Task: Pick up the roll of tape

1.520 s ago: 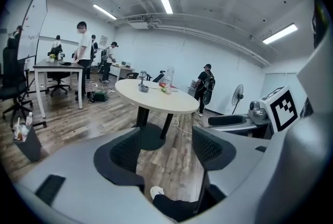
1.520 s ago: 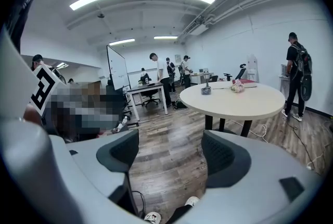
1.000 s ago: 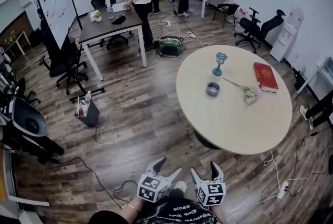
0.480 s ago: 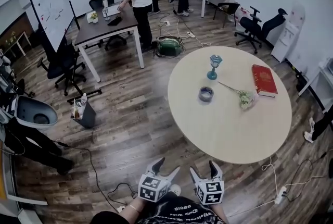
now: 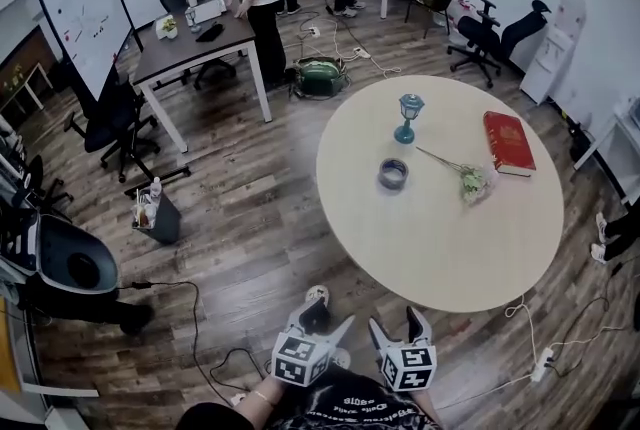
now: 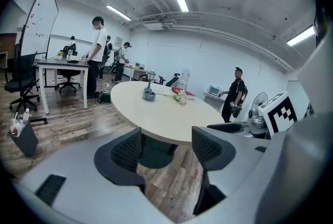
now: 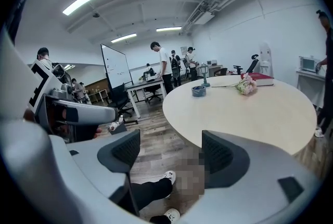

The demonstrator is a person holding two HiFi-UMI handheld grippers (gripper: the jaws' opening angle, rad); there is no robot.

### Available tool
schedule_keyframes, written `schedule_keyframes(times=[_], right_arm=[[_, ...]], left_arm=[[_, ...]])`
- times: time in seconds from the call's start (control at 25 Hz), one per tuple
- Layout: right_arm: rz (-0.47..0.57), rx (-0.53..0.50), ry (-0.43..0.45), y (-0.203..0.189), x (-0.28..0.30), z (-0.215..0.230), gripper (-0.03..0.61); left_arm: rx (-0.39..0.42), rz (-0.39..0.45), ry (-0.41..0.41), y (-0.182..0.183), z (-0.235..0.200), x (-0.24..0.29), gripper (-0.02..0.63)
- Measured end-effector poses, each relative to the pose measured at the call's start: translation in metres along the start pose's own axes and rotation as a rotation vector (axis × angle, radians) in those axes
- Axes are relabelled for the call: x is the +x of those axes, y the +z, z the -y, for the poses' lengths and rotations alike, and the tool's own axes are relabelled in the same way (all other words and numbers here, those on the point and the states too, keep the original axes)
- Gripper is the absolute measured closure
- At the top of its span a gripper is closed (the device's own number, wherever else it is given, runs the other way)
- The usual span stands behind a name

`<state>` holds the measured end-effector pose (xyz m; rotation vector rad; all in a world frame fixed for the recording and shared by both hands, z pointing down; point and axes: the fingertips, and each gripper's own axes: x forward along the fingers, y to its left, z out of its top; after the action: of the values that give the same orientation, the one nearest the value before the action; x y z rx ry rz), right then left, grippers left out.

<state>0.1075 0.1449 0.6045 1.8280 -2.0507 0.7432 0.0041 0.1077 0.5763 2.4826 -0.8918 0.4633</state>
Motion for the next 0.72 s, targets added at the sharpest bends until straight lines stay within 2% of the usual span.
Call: schedule_keyframes(times=[0.24,0.72], right_arm=[[-0.005,0.030,-0.027,0.014,0.029,0.016,0.219],[0.028,0.086,-0.137,0.096,0.119,0.070,0.219]], left_arm=[[0.021,-0.025,-0.029,0.019,-0.021,0.040,0.288],[0.105,-0.059,-0.170,0.102,-0.071,0.149,0.288]])
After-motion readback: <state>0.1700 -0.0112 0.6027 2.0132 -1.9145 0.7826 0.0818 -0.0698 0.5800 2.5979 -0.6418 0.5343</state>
